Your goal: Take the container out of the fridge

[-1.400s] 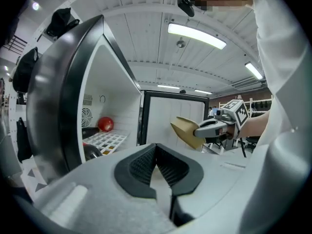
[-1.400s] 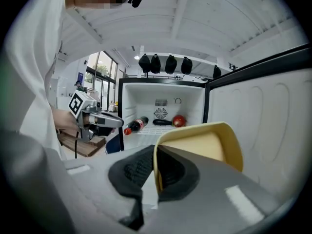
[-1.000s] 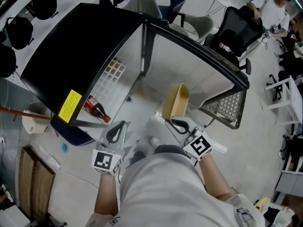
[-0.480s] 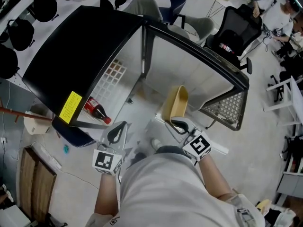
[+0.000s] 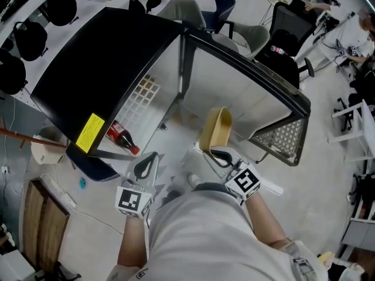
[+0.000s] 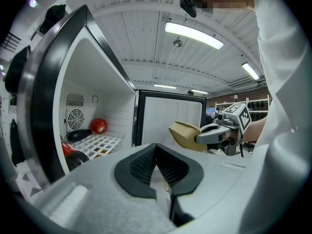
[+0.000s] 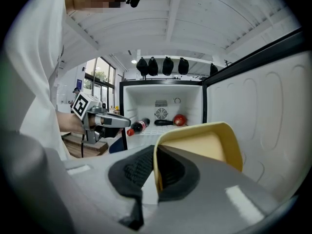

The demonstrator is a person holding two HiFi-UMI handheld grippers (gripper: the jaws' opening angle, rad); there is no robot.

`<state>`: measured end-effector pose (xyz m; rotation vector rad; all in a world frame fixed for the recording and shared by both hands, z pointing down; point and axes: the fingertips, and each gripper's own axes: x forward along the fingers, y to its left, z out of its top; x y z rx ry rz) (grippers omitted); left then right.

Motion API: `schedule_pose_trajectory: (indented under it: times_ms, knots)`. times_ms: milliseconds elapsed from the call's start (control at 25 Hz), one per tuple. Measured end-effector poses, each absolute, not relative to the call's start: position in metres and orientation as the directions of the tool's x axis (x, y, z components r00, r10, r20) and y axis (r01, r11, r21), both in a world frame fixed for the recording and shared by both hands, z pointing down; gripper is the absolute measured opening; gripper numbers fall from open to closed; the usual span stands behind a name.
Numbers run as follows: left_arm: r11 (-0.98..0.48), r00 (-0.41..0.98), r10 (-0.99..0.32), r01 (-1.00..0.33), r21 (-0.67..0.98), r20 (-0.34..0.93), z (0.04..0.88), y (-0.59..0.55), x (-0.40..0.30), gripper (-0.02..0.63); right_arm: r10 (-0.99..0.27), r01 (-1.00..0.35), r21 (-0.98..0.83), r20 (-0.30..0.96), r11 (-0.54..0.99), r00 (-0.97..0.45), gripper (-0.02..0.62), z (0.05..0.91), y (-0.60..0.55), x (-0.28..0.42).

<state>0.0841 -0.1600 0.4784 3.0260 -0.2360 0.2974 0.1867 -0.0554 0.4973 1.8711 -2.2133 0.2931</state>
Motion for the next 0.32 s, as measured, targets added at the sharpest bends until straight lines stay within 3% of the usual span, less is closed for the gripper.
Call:
schedule_pose_trajectory:
  times_ms: [320]
  knots:
    - [-0.984,0.97,-0.145,-0.162,0.075,0.197,0.4761,-0.1582,0.0891,0.008,-0.938,-0.984,0.008,0.304,0.177,-0.166,0.014,0.4941,-0.0554,0.1867]
